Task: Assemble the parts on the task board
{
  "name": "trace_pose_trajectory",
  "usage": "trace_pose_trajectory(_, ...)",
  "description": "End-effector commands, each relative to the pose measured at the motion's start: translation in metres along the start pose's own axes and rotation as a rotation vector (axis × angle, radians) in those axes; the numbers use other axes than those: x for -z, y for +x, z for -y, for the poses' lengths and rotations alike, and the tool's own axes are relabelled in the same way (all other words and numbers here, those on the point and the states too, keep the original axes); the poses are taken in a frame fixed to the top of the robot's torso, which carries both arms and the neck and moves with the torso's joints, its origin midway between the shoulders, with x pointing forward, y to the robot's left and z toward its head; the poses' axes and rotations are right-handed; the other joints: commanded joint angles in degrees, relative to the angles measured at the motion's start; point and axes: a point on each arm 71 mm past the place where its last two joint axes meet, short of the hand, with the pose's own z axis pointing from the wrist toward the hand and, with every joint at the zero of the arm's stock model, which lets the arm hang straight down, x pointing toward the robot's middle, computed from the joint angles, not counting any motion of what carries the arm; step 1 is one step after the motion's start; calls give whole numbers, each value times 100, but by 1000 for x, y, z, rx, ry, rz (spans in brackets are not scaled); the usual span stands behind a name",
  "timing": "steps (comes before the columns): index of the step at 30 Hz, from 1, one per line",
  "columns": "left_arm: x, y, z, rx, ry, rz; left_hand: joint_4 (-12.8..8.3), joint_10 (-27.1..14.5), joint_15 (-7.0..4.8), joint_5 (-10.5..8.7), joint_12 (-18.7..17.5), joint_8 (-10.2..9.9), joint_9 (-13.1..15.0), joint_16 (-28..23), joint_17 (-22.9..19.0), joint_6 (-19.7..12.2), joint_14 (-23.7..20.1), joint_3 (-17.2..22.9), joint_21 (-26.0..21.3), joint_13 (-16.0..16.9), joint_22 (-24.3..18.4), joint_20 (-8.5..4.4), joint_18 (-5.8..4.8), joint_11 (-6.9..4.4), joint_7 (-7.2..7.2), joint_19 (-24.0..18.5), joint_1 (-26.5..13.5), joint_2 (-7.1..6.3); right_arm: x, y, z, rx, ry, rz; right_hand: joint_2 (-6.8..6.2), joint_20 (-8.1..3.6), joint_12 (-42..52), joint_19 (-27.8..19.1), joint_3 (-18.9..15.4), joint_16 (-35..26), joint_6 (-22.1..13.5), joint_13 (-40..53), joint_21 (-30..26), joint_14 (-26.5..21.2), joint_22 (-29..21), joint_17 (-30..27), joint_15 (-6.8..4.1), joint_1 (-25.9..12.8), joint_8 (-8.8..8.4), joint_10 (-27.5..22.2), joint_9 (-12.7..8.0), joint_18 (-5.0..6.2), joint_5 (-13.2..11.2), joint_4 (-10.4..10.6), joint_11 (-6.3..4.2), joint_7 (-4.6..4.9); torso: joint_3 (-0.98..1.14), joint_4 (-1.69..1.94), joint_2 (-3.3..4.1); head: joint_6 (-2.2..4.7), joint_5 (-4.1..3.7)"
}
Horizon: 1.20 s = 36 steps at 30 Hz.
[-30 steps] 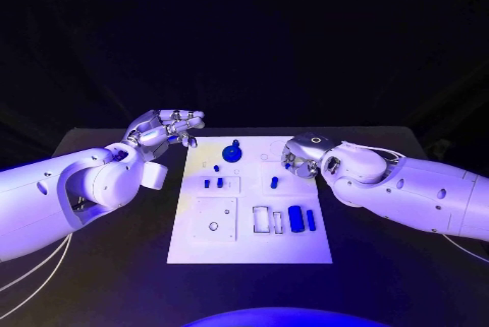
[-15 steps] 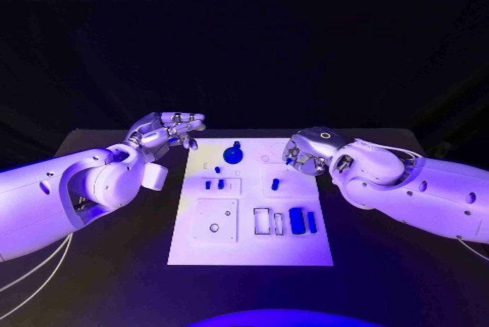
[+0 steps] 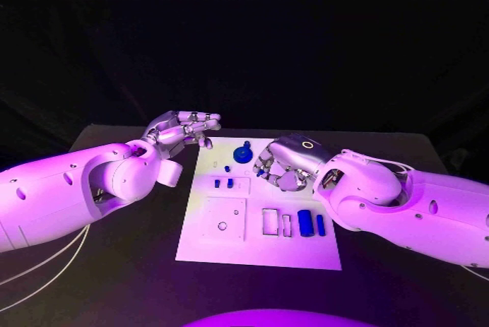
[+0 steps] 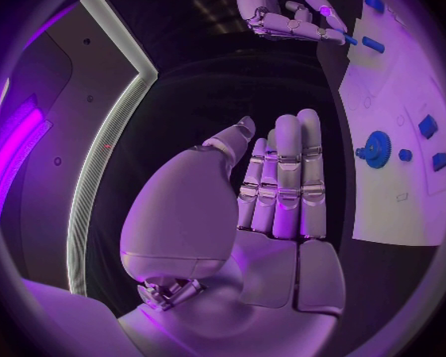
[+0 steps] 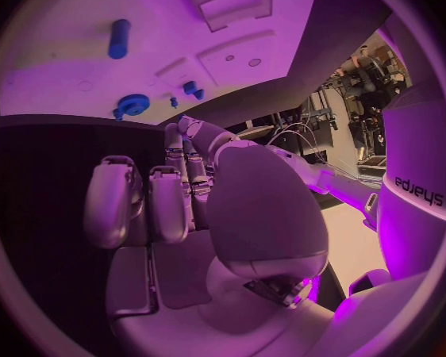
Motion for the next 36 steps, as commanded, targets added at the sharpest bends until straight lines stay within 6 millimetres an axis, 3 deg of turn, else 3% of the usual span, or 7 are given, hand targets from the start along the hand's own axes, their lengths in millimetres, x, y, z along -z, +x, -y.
trace_pose_trajectory(1, -1, 4, 0, 13, 2, -29, 6, -33, 16, -13, 14, -32, -7, -21, -8, -27, -38, -37, -34, 8, -5, 28, 70, -3, 4, 19, 5, 58, -4, 9, -11, -36, -29, -8, 3, -23, -29, 112, -13, 30, 3, -6, 21, 364, -2, 156, -27, -42, 20, 86, 13, -58, 33, -29, -98, 43, -6, 2, 3, -46, 164)
trace_pose_trajectory(7, -3, 6, -1, 15, 1, -34, 5, -36, 17, -13, 15, -32, -8, -22, -8, -30, -40, -39, -36, 9, -6, 29, 70, -3, 5, 18, 5, 60, -11, 36, -26, -85, -58, -52, 6, -22, -35, 109, -15, 32, -2, -2, 23, 364, 1, 156, -26, -48, 18, 83, 17, -58, 41, -31, -96, 46, -11, 3, 7, -98, 374)
trace_pose_trajectory(18, -5, 10, -1, 18, 0, -43, 5, -38, 17, -13, 16, -32, -8, -22, -8, -32, -41, -41, -38, 9, -7, 29, 70, -2, 6, 18, 4, 61, -15, 72, -40, -139, -71, -110, 11, -20, -45, 101, -18, 29, -10, 3, 15, 362, -7, 151, -23, -56, 15, 77, 24, -55, 54, -35, -92, 50, -7, -4, 10, -217, 556)
trace_pose_trajectory(22, -5, 10, -1, 18, 0, -44, 4, -42, 19, -13, 19, -31, -8, -22, -8, -34, -43, -47, -42, 10, -10, 31, 70, 0, 7, 18, 1, 62, -15, 78, -38, -141, -63, -123, 11, -20, -45, 101, -18, 29, -10, 3, 15, 362, -7, 151, -23, -56, 15, 77, 24, -55, 54, -35, -92, 50, -7, 5, 11, -254, 584)
trace_pose_trajectory(29, -5, 11, -1, 18, -1, -44, 4, -42, 19, -13, 19, -31, -8, -22, -8, -34, -43, -47, -42, 10, -10, 31, 70, 0, 7, 18, 1, 62, -15, 85, -33, -139, -49, -136, 18, -18, -51, 97, -20, 37, -15, 7, 18, 362, -3, 157, -21, -62, 13, 74, 29, -55, 64, -37, -90, 53, -2, -12, 8, -289, 607)
trace_pose_trajectory(36, -5, 11, -2, 19, -2, -47, 4, -42, 19, -13, 19, -31, -8, -22, -8, -34, -43, -47, -42, 10, -10, 31, 70, 0, 7, 18, 1, 62, -15, 87, -31, -133, -43, -142, 18, -18, -51, 97, -20, 38, -16, 7, 18, 362, -3, 158, -20, -63, 13, 73, 30, -55, 65, -37, -89, 53, -6, -8, 5, -299, 577)
